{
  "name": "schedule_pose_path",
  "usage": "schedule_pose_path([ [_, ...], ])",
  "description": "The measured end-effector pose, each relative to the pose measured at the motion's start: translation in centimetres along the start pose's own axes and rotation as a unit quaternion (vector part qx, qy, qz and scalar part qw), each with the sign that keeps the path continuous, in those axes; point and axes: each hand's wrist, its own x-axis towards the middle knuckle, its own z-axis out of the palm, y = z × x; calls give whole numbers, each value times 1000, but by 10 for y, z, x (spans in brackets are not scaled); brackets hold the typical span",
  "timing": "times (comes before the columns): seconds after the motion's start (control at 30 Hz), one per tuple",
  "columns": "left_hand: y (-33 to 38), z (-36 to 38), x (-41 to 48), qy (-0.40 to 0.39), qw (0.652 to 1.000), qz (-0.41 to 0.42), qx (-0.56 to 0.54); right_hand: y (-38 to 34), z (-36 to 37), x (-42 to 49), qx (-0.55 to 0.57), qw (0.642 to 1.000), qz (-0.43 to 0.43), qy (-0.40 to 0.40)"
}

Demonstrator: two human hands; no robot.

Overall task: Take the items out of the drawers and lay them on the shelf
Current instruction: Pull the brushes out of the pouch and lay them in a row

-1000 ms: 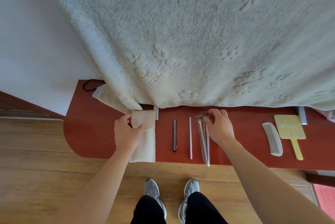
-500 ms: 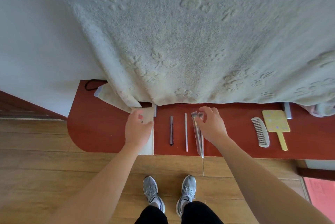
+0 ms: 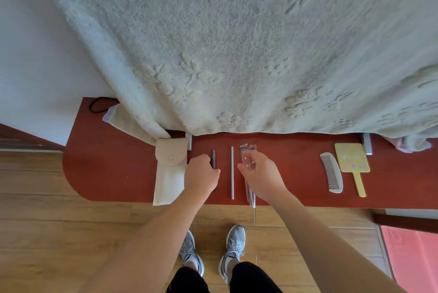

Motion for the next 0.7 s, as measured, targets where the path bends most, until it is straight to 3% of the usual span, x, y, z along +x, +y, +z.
schedule_pose_path([
  [0.3,4,-10,-2,26,999,4,-44,-5,-12,1,20,1000,10,5],
  [0.47,11,-41,-27,53,988,42,-138,-39,-21,-2,111,994,10,6],
  [0.7,13,-98,-63,18,969,56,-240,-92,-19,-8,172,985,-23,-12],
])
